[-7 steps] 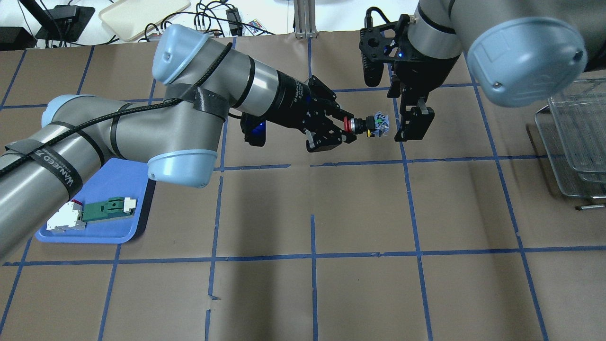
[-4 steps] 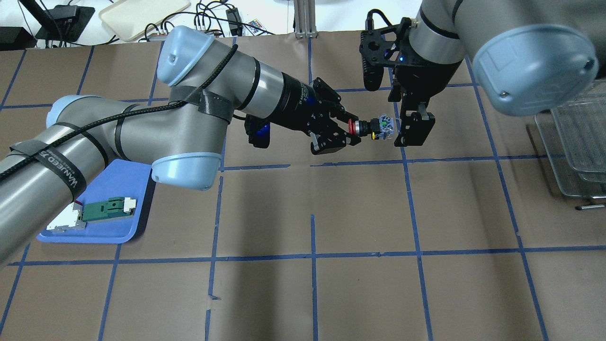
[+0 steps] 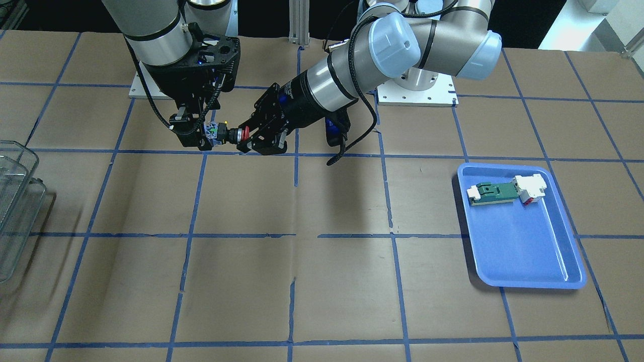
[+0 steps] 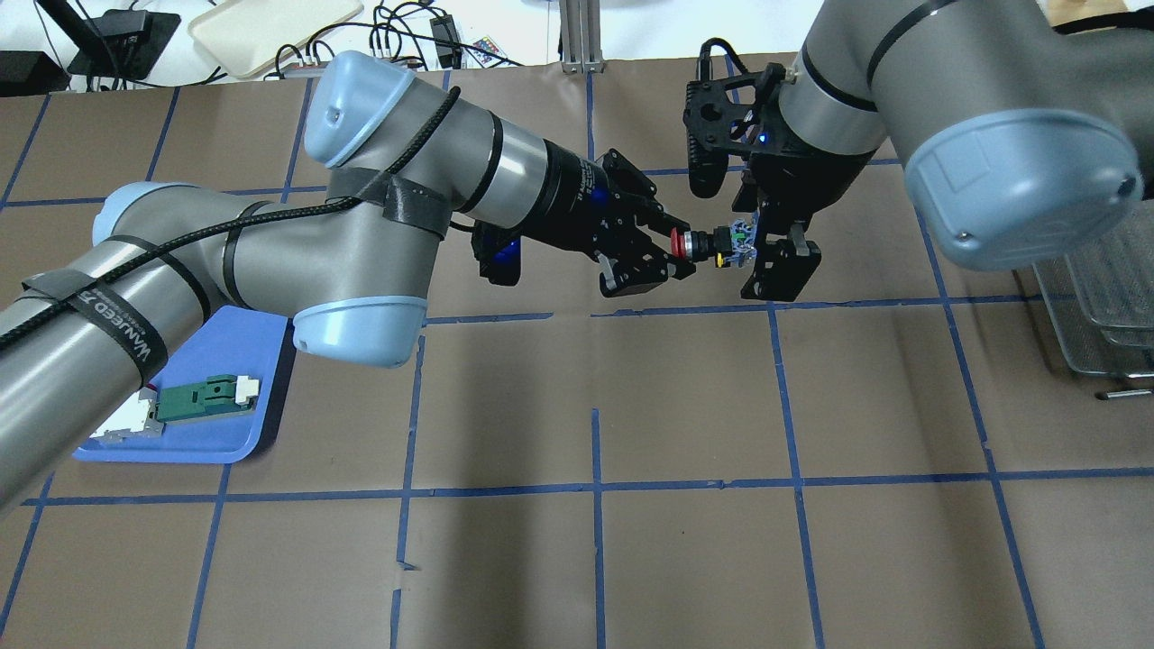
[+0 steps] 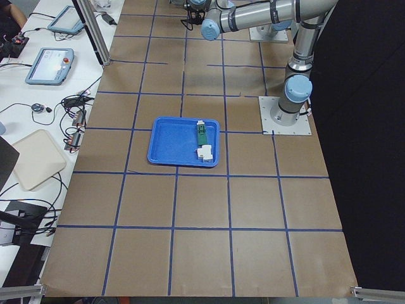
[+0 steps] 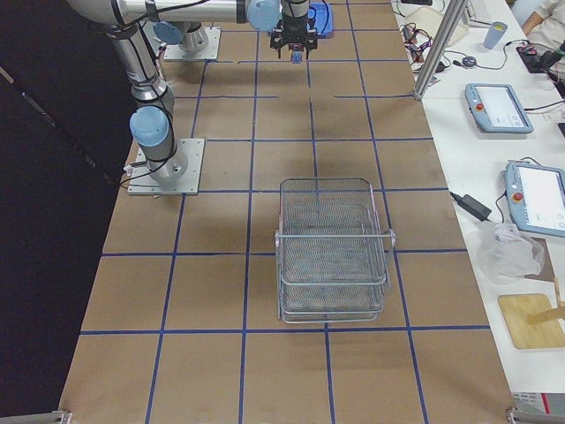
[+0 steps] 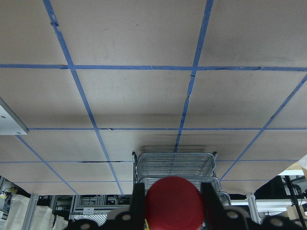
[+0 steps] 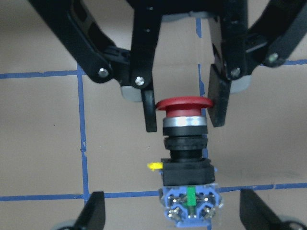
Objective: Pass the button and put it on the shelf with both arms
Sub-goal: 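Close the right gripper on the button base while the left gripper holds it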
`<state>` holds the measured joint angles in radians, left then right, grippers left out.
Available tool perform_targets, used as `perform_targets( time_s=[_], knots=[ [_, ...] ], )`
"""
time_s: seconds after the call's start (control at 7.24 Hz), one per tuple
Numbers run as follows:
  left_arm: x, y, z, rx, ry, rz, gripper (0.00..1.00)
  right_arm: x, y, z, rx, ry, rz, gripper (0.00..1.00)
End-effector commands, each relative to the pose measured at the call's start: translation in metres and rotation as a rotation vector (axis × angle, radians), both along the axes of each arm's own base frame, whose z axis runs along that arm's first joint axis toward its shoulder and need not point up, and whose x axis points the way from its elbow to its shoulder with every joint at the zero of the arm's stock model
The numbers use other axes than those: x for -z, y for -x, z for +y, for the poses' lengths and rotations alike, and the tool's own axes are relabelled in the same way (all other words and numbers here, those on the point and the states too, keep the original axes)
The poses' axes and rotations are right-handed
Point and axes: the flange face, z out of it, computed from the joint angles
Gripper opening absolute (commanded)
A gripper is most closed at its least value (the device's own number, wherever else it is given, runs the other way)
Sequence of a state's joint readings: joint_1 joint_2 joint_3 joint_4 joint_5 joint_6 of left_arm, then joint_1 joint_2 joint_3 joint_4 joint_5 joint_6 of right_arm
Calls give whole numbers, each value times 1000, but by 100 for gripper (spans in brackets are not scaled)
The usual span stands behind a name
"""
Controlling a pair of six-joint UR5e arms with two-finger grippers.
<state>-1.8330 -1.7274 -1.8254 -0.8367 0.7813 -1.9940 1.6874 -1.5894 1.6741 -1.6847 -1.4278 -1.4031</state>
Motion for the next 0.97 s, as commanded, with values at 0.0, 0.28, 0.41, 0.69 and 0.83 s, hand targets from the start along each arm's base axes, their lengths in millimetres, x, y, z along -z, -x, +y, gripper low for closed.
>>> perform_targets(
  time_s=[0.0,0.28,0.41,0.69,0.83],
  knots=[
    [-6,-1,2,0,11,3,0,1,0,-1,15,2,-3,97],
    [-6,-1,2,1,15,4,0,1,0,-3,15,2,-2,37],
    [-3,0,1,1,12,3,0,-5,0,-2,4,14,-3,4],
    [-6,-1,2,-1,17,5,0,-6,0,-3,-7,18,-2,0],
    [-6,-1,2,-1,17,5,0,-5,0,-3,-8,18,-1,0]
  ],
)
